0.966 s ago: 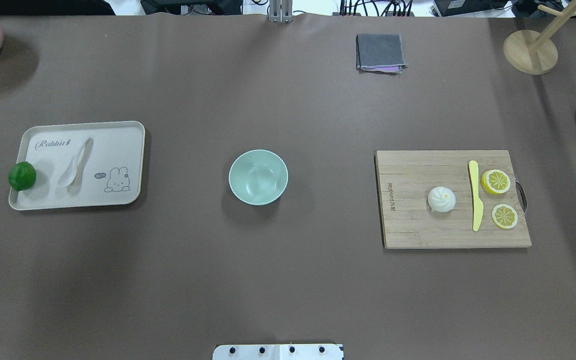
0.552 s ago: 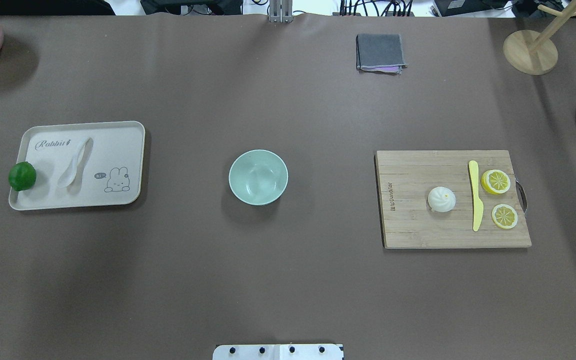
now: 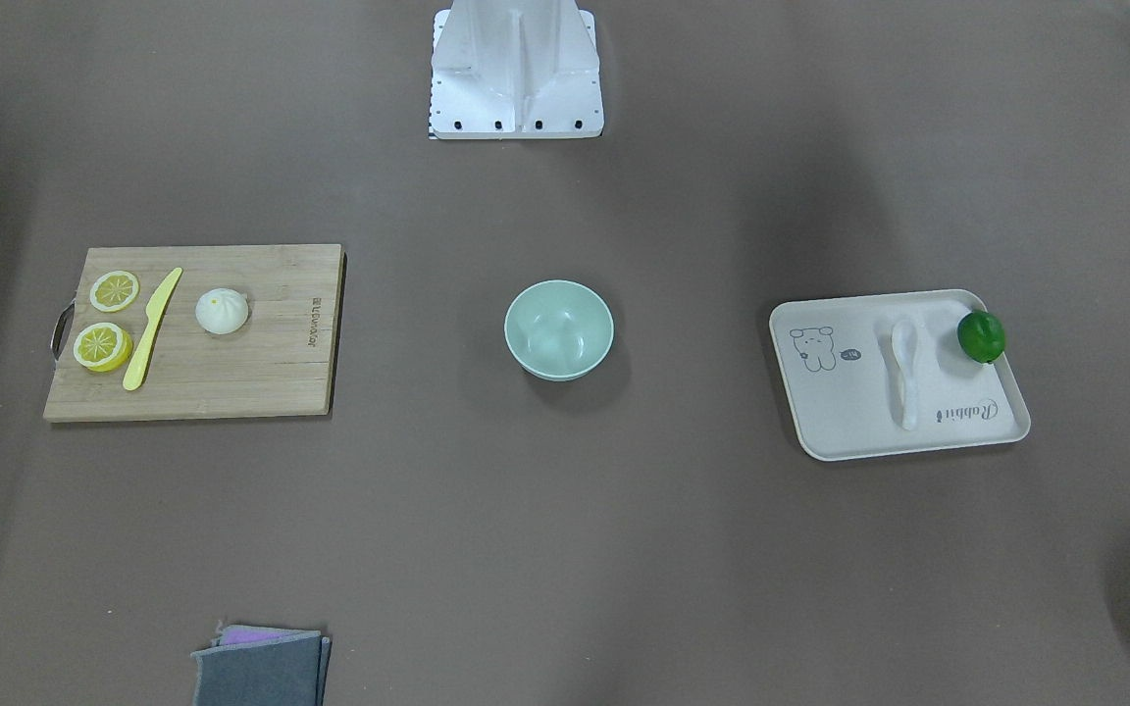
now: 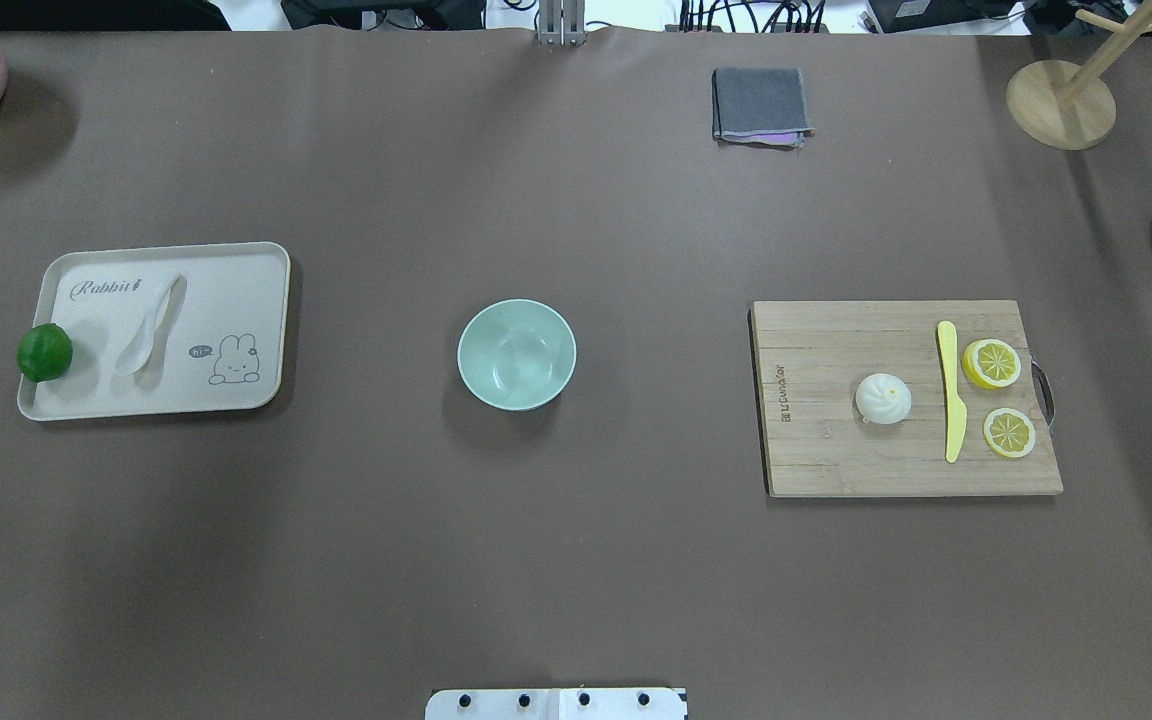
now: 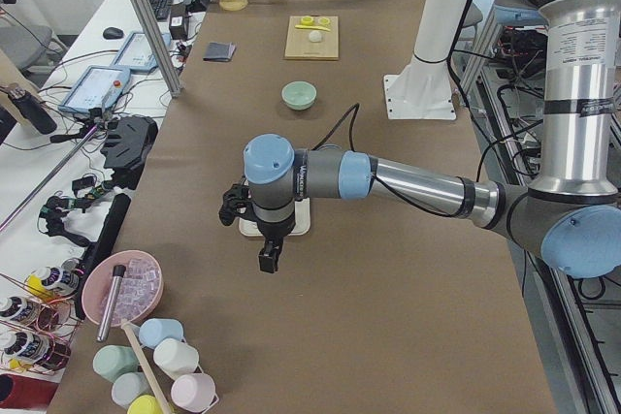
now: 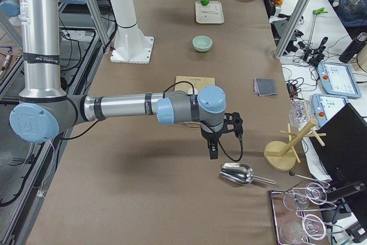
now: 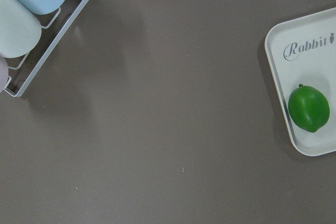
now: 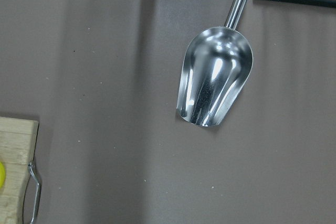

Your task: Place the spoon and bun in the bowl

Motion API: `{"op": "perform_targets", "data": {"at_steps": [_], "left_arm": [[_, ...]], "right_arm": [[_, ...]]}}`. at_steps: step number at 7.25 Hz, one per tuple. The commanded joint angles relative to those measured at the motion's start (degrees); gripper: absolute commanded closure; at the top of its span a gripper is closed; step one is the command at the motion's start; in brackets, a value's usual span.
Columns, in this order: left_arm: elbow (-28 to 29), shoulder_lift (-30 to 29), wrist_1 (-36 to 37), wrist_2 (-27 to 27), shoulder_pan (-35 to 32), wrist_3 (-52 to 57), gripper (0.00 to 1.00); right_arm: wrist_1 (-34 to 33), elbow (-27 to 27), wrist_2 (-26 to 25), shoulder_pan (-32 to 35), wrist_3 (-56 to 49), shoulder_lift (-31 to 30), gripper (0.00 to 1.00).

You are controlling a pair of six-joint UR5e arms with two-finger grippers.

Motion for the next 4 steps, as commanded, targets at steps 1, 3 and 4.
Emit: {"op": "perform_targets", "data": {"at_steps": [1,3,4], "left_arm": [[0.08,0.18,-3.25,-0.24,-0.01,0.01,0.02],[-0.01,0.01,-3.87,-0.24,0.08,-0.07,0.02],[-0.18,0.09,-4.83,-0.24,0.08,-0.08,0.02]], "right_arm": [[-0.03,-0.45,0.19,-0.14,0.03,-0.24,0.0],[0.32,-0.01,0.1,0.04,-0.41,-0.5,0.0],[3.02,-0.53,0.1,0.04,-0.06,-1.12,0.0]]}}
